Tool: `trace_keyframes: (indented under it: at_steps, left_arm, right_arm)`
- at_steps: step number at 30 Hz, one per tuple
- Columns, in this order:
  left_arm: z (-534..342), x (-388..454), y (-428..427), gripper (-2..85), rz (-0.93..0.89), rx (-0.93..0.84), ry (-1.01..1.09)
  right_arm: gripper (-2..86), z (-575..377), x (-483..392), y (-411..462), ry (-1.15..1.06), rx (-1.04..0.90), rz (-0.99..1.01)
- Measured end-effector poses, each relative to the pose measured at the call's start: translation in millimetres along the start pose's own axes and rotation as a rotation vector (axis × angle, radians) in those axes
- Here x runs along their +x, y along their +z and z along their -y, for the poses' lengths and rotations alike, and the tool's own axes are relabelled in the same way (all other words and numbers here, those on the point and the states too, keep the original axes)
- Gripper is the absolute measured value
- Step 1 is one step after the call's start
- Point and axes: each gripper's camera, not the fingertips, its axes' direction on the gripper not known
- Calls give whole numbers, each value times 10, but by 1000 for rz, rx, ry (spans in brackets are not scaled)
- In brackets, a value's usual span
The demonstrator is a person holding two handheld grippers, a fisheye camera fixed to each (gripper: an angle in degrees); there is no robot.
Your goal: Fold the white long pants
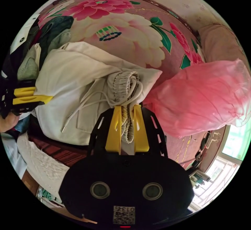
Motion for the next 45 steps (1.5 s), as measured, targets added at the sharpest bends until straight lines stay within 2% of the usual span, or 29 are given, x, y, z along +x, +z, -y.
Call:
trace_keyframes:
  at_steps: [5, 10, 12, 14, 18, 22, 25, 29, 32, 34, 37, 40, 42, 45]
  left_arm:
    - [139, -98, 145, 29, 33, -47, -24]
    - [443, -158, 406, 25, 21, -65, -59]
    - [560, -184, 467, 23, -17, -47, -80]
    - [789, -239, 663, 22, -131, -51, -121]
    - [1046, -352, 986, 20, -225, -80, -124]
    - [823, -739, 790, 19, -385, 27, -266]
    - [528, -930, 476, 25, -340, 83, -374]
    - [456, -929, 339, 44, -314, 43, -388]
    - [439, -868, 307, 63, -326, 11, -378]
    - [439, -842, 266, 78, -351, -1, -376]
    - [420, -745, 174, 114, -377, -23, -364]
    - [366, -586, 75, 146, -398, -32, -339]
    - [346, -526, -23, 152, -421, -43, -328]
    - [321, -217, -337, 162, -395, 58, -211]
  right_arm:
    - [72, -39, -191, 256, -49, -8, -58]
    - [52, -127, 134, 595, 64, -78, -95]
    - [35, -193, 252, 763, 94, -122, -239]
    - [32, -226, 348, 870, 102, -150, -305]
    - [35, -312, 737, 906, 206, -128, -215]
    - [54, -440, 896, 842, 165, -117, -55]
    - [64, -592, 933, 647, 128, -83, 33]
    - [47, -891, 823, 182, 147, 30, -65]
    - [31, -1040, 557, 78, 152, 118, -60]
    - [23, -1025, 369, 241, 143, 79, -64]
    - [8, -904, 131, 783, 57, -139, -7]
    - [1, -897, 152, 747, 52, -156, -91]
    - [-1, -1025, 318, 300, 109, -36, -110]
    - [-2, -1380, 562, -358, 224, 135, -145]
